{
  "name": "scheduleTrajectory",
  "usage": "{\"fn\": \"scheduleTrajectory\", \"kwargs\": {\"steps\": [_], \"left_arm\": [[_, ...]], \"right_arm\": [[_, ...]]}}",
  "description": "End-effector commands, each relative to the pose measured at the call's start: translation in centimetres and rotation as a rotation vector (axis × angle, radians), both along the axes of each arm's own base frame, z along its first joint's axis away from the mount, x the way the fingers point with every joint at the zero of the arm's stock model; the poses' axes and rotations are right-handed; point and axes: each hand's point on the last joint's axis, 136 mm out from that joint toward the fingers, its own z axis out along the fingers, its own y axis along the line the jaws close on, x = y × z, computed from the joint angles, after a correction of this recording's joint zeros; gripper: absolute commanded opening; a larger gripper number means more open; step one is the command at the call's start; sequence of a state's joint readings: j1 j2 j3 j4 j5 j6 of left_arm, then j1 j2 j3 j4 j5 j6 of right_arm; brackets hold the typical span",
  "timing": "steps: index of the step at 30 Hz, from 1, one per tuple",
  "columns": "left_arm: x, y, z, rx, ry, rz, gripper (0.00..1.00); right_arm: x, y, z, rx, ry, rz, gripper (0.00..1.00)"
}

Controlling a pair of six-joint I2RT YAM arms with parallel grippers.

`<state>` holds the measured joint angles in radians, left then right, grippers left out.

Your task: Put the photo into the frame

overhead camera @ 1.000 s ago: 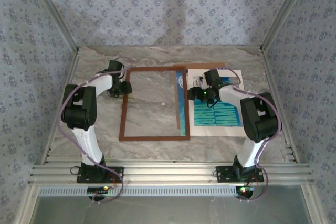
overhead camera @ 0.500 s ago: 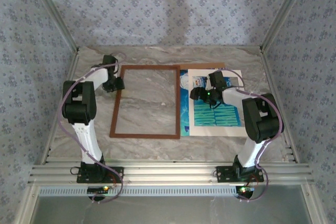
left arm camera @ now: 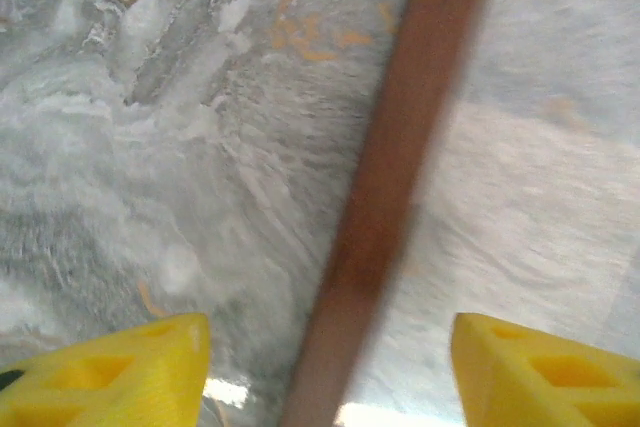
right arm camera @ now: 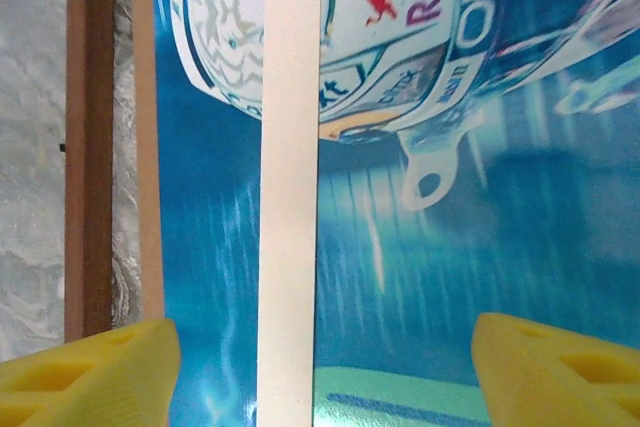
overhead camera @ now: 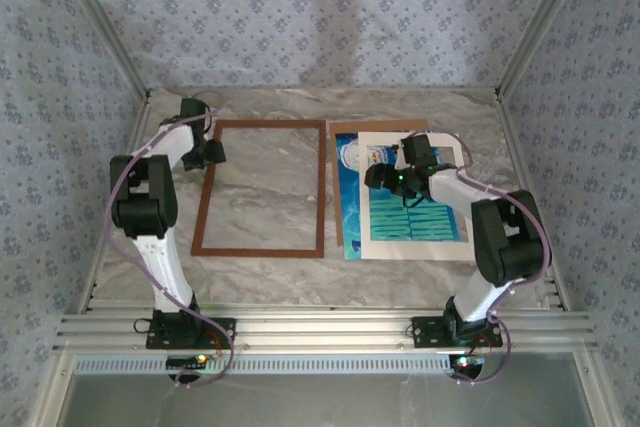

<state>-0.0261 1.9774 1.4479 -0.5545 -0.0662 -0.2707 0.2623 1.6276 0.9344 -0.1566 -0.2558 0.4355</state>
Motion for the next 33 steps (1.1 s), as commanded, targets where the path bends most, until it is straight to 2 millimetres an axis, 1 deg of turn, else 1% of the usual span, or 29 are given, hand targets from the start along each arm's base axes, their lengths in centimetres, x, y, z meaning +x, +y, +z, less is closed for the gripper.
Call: {"fn": "scheduleTrajectory", "kwargs": {"steps": [1, 3, 6, 9, 12, 15, 17, 19, 22, 24, 26, 28, 29, 31, 33], "left_arm": [[0.4, -6.6, 6.3, -0.190, -0.230, -0.087, 0.73], [-0.3, -11.3, 7.6, -0.322, -0.299, -0.156, 0.76], [-1.9, -18.3, 8.3, -0.502, -0.325, -0.245, 0.77], [-3.6, -23.4, 8.1, -0.562, -0.304, -0.329, 0.77], [-4.9, -28.3, 7.6, -0.597, -0.262, -0.421, 0.77], [-6.1, -32.5, 6.6, -0.587, -0.206, -0.511, 0.77], [-6.5, -34.4, 5.5, -0.559, -0.169, -0.549, 0.76], [-6.9, -36.2, 4.7, -0.541, -0.137, -0.586, 0.75], [-7.3, -38.2, 3.7, -0.529, -0.102, -0.622, 0.74], [-7.7, -39.6, 3.3, -0.522, -0.085, -0.652, 0.73], [-7.9, -40.8, 2.7, -0.505, -0.063, -0.681, 0.71], [-8.1, -41.7, 2.0, -0.490, -0.038, -0.699, 0.71], [-8.2, -42.1, 1.6, -0.480, -0.028, -0.706, 0.71], [-8.1, -42.6, 1.1, -0.455, -0.017, -0.710, 0.70], [-8.0, -42.9, 0.4, -0.430, -0.006, -0.717, 0.70]], "right_arm": [[-0.7, -3.0, 0.4, -0.146, -0.016, -0.047, 0.80], [-0.6, -4.3, 0.3, -0.176, -0.003, -0.087, 0.81], [0.3, -5.8, -0.5, -0.183, 0.028, -0.132, 0.81], [-0.1, -4.9, -1.5, -0.175, 0.062, -0.112, 0.80], [-1.0, -4.9, -2.2, -0.177, 0.096, -0.110, 0.80], [-1.4, -5.8, -1.6, -0.168, 0.074, -0.134, 0.80], [-1.4, -6.3, -1.3, -0.169, 0.068, -0.149, 0.80], [-1.5, -6.8, -1.6, -0.180, 0.080, -0.161, 0.79], [-2.2, -7.4, -2.3, -0.197, 0.115, -0.177, 0.78], [-2.4, -7.9, -2.2, -0.196, 0.108, -0.193, 0.78], [-2.3, -8.8, -1.9, -0.207, 0.099, -0.222, 0.78], [-1.9, -10.1, -1.6, -0.227, 0.089, -0.262, 0.78], [-1.5, -11.1, -1.3, -0.238, 0.079, -0.292, 0.78], [-0.8, -13.5, -0.7, -0.275, 0.056, -0.362, 0.78], [-0.1, -16.4, 0.1, -0.332, 0.034, -0.447, 0.80]]}}
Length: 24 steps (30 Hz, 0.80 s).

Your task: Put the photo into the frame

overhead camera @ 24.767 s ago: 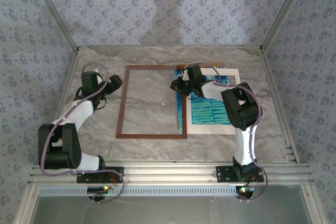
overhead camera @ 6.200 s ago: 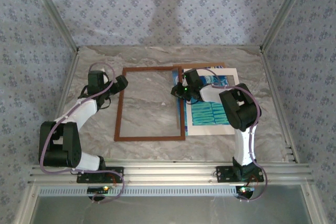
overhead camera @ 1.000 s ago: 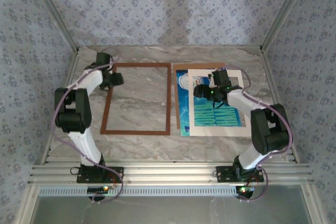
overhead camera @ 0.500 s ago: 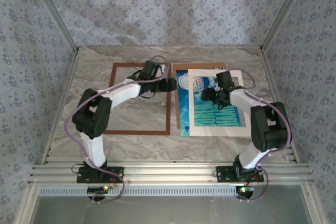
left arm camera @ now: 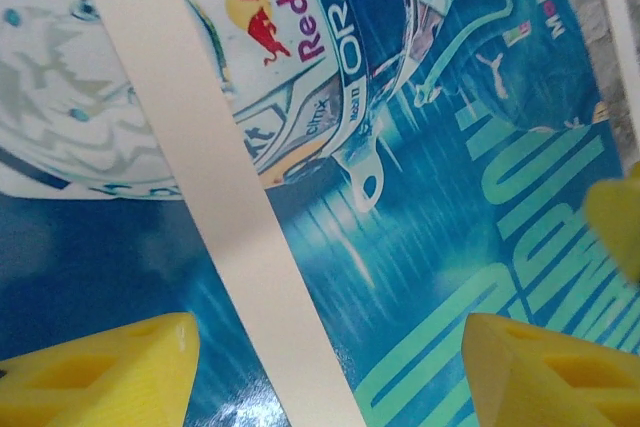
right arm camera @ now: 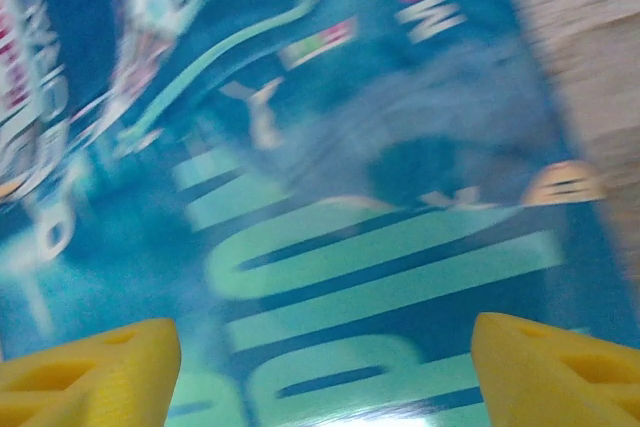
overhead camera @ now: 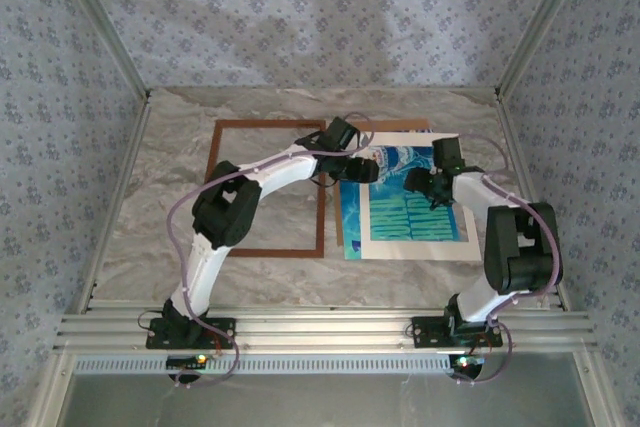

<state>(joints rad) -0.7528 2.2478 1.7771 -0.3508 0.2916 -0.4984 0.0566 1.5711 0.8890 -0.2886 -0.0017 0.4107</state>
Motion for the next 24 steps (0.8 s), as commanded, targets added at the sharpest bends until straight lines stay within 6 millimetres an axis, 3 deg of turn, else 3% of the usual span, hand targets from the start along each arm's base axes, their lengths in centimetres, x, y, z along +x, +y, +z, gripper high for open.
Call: {"fn": "scheduleTrajectory", "kwargs": {"steps": [1, 6, 11, 18, 24], "left_arm": [[-0.6, -0.1, -1.3, 0.077, 0.016, -0.031, 0.71], [-0.8, -1.1, -2.7, 0.118, 0.025, -0.066, 0.71], [-0.7, -1.8, -3.0, 0.136, 0.007, -0.092, 0.71], [-0.6, -1.4, -4.8, 0.170, 0.015, -0.082, 0.71], [-0.5, -1.3, -5.6, 0.179, 0.021, -0.073, 0.71]], "right_arm": [[1.1, -4.9, 2.0, -0.124, -0.050, -0.141, 0.80], [1.9, -9.8, 1.3, -0.155, 0.013, -0.240, 0.84], [1.9, -11.7, -1.1, -0.135, 0.121, -0.248, 0.88], [2.0, -10.0, -4.9, 0.031, 0.238, -0.191, 0.87], [2.0, -6.2, -4.0, 0.225, 0.162, -0.119, 0.80]]}}
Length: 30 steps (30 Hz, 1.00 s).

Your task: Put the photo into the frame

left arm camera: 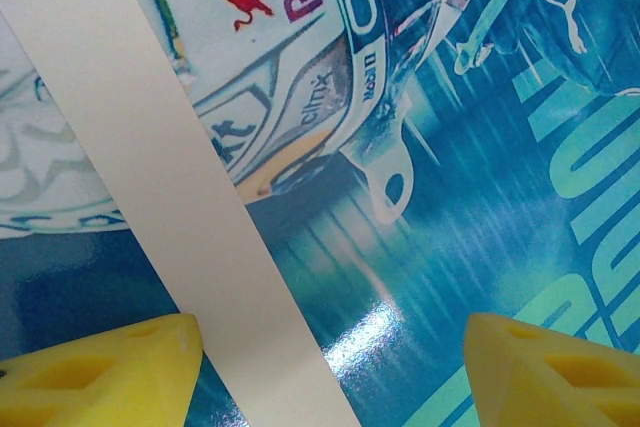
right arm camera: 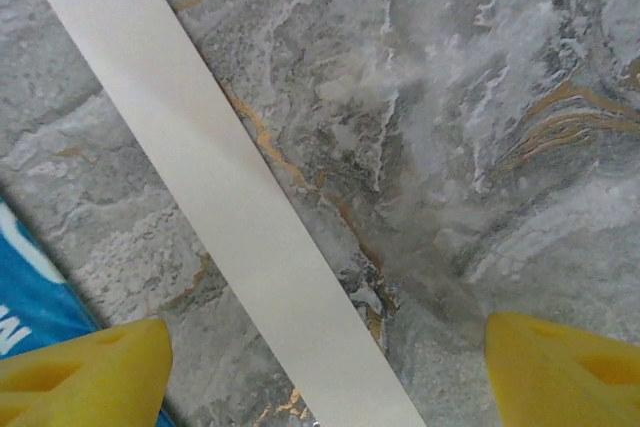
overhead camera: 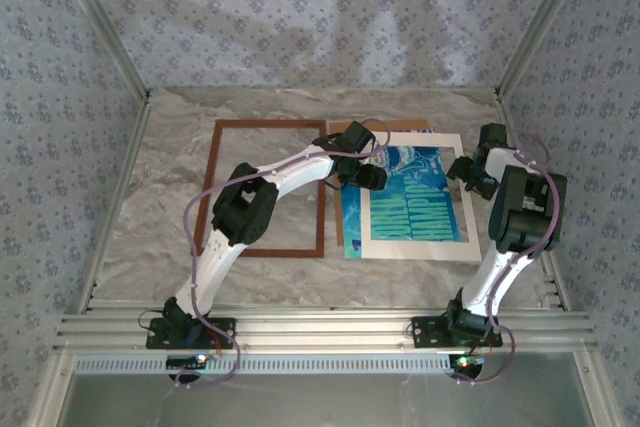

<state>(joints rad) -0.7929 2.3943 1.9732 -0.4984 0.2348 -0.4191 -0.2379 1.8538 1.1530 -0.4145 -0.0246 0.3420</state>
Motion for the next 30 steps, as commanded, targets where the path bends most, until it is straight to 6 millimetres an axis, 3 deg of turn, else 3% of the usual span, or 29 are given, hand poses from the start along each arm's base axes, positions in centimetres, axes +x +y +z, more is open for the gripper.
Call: {"fn": "scheduleTrajectory", "kwargs": {"steps": [1, 7, 17, 30], "left_arm": [[-0.3, 0.5, -2.7, 0.062, 0.026, -0.001, 0.71], [0.0, 0.8, -3.3, 0.096, 0.021, 0.006, 0.69], [0.7, 2.0, -3.7, 0.172, -0.018, 0.025, 0.62], [1.4, 3.4, -4.0, 0.299, -0.094, 0.014, 0.31]], "right_arm": [[-1.1, 5.6, -0.7, 0.251, -0.024, 0.086, 0.80], [-1.7, 7.0, 0.9, 0.330, -0.088, 0.087, 0.75], [-1.7, 6.7, 1.2, 0.328, -0.119, 0.080, 0.73], [-1.7, 6.8, 1.0, 0.334, -0.116, 0.082, 0.73]]}}
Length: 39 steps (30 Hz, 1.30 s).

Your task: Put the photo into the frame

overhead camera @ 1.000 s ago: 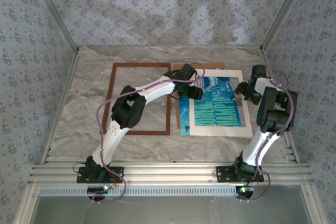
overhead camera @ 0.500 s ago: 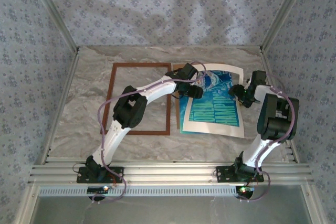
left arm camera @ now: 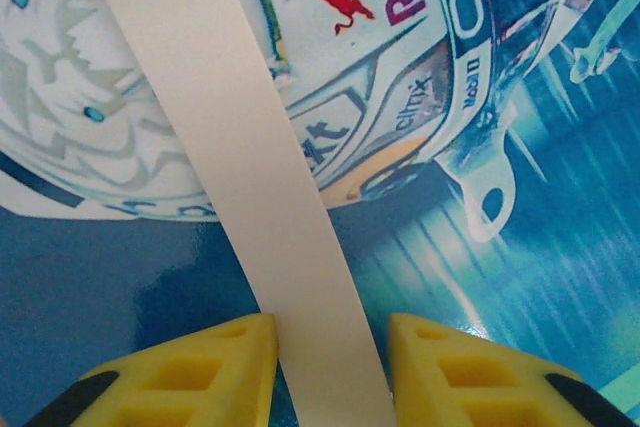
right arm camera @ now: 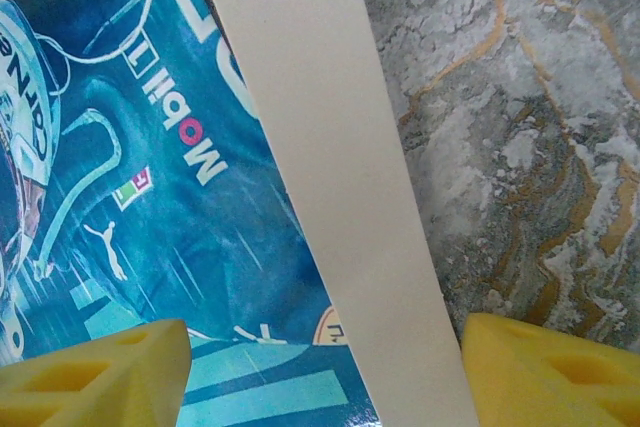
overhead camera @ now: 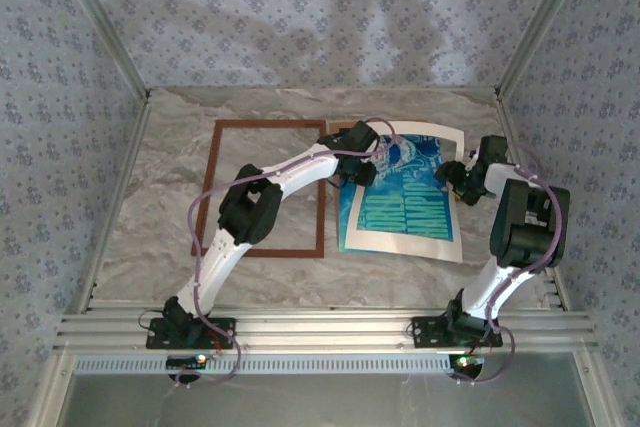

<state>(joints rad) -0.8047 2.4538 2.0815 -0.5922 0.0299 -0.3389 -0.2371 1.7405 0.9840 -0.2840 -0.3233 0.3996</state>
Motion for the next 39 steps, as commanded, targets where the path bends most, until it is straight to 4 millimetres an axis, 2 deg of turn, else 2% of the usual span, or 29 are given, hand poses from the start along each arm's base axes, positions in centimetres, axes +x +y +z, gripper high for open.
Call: {"fn": "scheduleTrajectory", "kwargs": {"steps": [1, 6, 13, 19, 30, 33, 39], "left_arm": [[-0.9, 1.8, -3.0, 0.124, 0.037, 0.000, 0.29], [-0.7, 1.7, -2.8, 0.121, 0.023, 0.009, 0.23], [-0.2, 1.5, -1.5, 0.090, -0.001, 0.028, 0.21], [0.2, 1.5, -0.4, 0.051, -0.019, 0.051, 0.19], [0.6, 2.0, -0.6, -0.012, 0.018, 0.084, 0.18], [0.7, 2.1, -0.8, -0.017, 0.023, 0.090, 0.17], [0.7, 2.2, -0.8, -0.034, 0.030, 0.095, 0.17]], "right_arm": [[-0.7, 1.3, 0.1, 0.057, 0.016, 0.022, 0.74], [-0.8, 0.7, 1.0, 0.013, 0.007, 0.014, 0.75], [-1.6, -0.6, 2.4, -0.125, 0.008, -0.002, 0.79], [-2.2, -0.9, 2.9, -0.193, 0.017, 0.006, 0.81], [-4.2, -1.8, 3.8, -0.275, 0.047, -0.002, 0.88], [-4.7, -1.8, 3.8, -0.265, 0.047, -0.008, 0.91], [-5.1, -1.1, 2.4, -0.206, 0.057, -0.005, 0.92]]}}
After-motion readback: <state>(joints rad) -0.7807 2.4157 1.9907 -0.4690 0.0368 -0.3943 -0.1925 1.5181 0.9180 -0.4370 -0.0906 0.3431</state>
